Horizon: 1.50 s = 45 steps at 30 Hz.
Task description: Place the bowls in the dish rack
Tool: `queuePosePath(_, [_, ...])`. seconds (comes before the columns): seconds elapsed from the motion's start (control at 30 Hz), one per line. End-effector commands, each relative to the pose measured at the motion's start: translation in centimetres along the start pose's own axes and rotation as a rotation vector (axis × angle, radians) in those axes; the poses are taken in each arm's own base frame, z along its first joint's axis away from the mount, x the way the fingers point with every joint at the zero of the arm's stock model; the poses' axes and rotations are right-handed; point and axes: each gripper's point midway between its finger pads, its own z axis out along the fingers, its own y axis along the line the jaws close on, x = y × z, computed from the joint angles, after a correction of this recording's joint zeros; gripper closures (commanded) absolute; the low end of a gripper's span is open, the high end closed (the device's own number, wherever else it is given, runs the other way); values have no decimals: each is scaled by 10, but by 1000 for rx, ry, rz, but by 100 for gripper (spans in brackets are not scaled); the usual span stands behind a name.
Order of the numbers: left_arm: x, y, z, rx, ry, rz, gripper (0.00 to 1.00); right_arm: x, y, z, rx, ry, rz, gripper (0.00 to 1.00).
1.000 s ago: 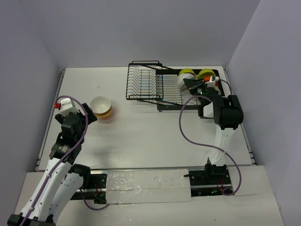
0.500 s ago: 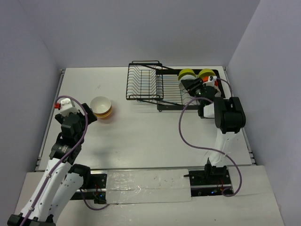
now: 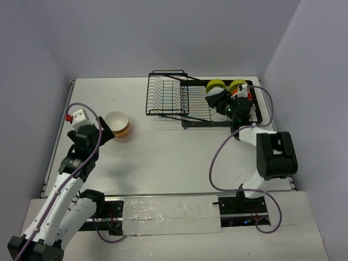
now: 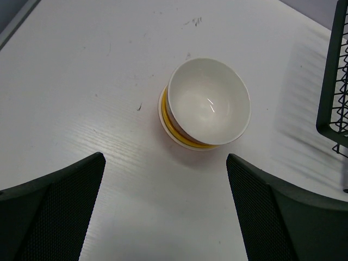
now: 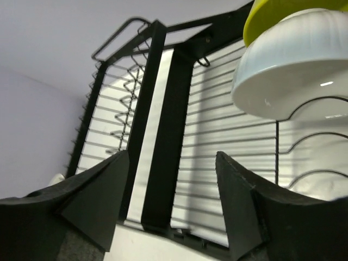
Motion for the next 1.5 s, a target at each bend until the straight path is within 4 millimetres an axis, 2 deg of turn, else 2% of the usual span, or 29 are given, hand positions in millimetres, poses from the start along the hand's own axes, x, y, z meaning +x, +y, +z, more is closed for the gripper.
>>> queuePosePath(0.0, [-11, -16, -3, 19, 41, -69, 1, -2, 11, -16, 43, 65, -139, 26])
queuePosePath(0.17, [-15, -35, 12, 4, 141, -47, 1, -14, 37, -49, 88, 122, -230, 22])
queuePosePath(0.27, [-8, -36, 31, -39, 221, -23, 1, -19, 55, -76, 107, 127, -309, 13])
queuePosePath(0.33, [-6, -28, 42, -72, 259, -24, 2, -18, 62, -87, 103, 126, -332, 11])
queuePosePath(0.37, [-2, -28, 50, -79, 293, -18, 2, -15, 65, -93, 97, 129, -350, 2])
queuePosePath(0.4, [0, -25, 55, -83, 314, -16, 2, -20, 73, -102, 83, 104, -364, 1])
queuePosePath(0.7, [20, -12, 88, -156, 451, 41, 3, -19, 90, -148, 53, 56, -418, 0])
queuePosePath(0.8, [23, -11, 96, -164, 469, 54, 11, -18, 88, -155, 62, 45, -432, 0])
queuePosePath(1.03, [30, -15, 112, -144, 513, 64, 36, -14, 85, -163, 71, 52, -454, 0])
queuePosePath(1.17, [35, -17, 120, -142, 533, 72, 46, -15, 87, -166, 61, 51, -463, 0])
queuePosePath(1.2, [36, -18, 121, -138, 535, 74, 53, -14, 89, -166, 56, 55, -465, 0])
queuePosePath(1.3, [37, -18, 124, -135, 540, 82, 63, -14, 89, -167, 52, 58, -472, 0])
queuePosePath(1.33, [38, -18, 125, -138, 541, 83, 72, -14, 89, -167, 53, 60, -475, 0])
queuePosePath(1.47, [30, -23, 124, -117, 534, 84, 94, -14, 87, -169, 65, 62, -485, 0])
